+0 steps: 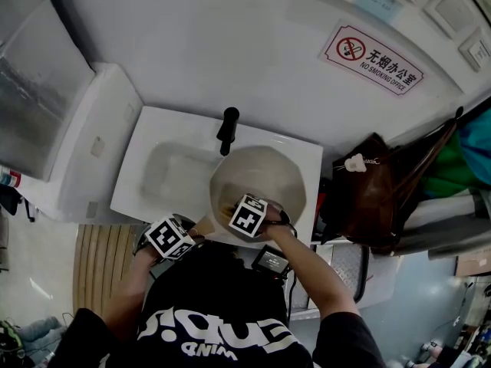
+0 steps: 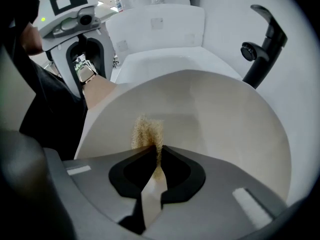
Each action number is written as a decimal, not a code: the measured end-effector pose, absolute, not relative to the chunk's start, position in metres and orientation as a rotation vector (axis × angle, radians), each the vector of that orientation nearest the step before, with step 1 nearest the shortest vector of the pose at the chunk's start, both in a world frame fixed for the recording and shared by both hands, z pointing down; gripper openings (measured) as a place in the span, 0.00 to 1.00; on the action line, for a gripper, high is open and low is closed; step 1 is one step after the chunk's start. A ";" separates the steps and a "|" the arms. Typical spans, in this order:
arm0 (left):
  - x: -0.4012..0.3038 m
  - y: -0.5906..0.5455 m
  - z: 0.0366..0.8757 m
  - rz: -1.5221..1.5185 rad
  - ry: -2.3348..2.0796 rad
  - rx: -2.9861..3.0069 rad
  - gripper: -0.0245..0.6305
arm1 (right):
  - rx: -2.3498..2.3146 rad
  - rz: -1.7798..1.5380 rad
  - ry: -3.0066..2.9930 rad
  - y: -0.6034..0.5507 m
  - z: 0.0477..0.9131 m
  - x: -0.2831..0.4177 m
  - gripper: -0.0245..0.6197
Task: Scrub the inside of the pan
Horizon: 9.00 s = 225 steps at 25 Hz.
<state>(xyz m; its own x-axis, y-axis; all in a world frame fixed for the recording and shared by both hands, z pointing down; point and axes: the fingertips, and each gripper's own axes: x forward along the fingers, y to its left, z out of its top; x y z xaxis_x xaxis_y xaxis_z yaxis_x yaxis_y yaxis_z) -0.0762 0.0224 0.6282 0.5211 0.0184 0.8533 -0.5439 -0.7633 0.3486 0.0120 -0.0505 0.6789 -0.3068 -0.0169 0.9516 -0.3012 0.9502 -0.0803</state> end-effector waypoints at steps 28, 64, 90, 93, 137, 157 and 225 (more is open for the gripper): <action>-0.074 0.024 0.627 1.219 -0.418 2.155 0.29 | 0.580 0.237 -1.827 -0.168 0.687 0.034 0.10; -0.075 0.023 0.625 1.185 -0.397 2.164 0.29 | 0.333 0.200 -1.581 -0.086 0.692 0.135 0.10; -0.076 0.023 0.630 1.204 -0.400 2.156 0.29 | 0.293 0.308 -1.795 -0.059 0.695 0.037 0.10; -0.077 0.023 0.632 1.204 -0.400 2.154 0.29 | 0.328 0.339 -1.818 -0.067 0.695 0.033 0.10; -0.081 0.023 0.642 1.166 -0.406 2.152 0.28 | 0.829 0.290 -1.970 -0.140 0.634 0.068 0.10; -0.083 0.023 0.666 1.118 -0.383 2.168 0.28 | 0.851 0.290 -1.996 -0.133 0.619 0.065 0.10; -0.048 -0.089 0.460 0.284 -1.113 2.772 0.03 | 1.594 0.265 -2.650 -0.054 0.439 0.098 0.10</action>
